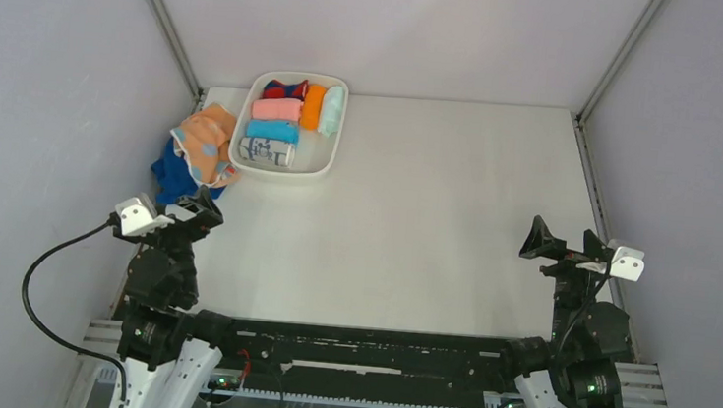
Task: Roll the towels
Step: Pick up the towel at the corner of the board.
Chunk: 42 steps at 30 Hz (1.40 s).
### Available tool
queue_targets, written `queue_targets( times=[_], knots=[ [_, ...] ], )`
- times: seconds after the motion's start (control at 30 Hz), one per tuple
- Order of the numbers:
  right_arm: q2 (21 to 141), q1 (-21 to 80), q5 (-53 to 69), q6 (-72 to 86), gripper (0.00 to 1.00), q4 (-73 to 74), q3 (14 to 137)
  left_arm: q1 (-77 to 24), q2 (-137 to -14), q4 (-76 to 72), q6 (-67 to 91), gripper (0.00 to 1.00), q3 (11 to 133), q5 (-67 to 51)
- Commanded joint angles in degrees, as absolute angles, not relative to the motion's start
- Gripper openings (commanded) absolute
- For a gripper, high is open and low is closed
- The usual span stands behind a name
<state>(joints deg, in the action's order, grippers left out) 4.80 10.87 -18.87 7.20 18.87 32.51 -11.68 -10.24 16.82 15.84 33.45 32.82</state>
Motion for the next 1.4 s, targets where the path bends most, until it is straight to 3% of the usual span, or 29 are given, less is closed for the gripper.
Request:
queue_targets(
  times=[0.0, 0.27, 0.43, 0.9, 1.1, 1.37],
  knots=[
    [5.63, 10.44, -17.89, 6.07, 1.00, 15.67, 32.30, -10.96, -11.32, 14.32, 14.98, 1.00, 33.66, 32.69],
    [5.06, 9.72, -17.21, 6.06, 1.00, 15.72, 32.34, -10.40, -17.33, 15.95, 16.68, 1.00, 34.93, 33.32],
    [4.46, 9.76, -16.17, 6.30, 1.00, 15.69, 32.29, -7.47, -26.95, 15.83, 22.51, 1.00, 36.66, 27.66],
    [0.87, 11.78, -15.66, 6.40, 1.00, 15.19, 31.31, 19.62, -63.34, 5.90, 38.16, 0.97, 44.51, 5.55],
    [0.79, 11.95, -15.80, 6.20, 1.00, 14.80, 30.90, 25.54, -80.77, 1.58, 42.70, 0.82, 51.52, -6.37],
    [1.13, 11.70, -16.00, 5.78, 1.00, 14.30, 30.50, 26.00, -93.01, 3.04, 41.65, 0.55, 59.88, -7.31]
  ],
)
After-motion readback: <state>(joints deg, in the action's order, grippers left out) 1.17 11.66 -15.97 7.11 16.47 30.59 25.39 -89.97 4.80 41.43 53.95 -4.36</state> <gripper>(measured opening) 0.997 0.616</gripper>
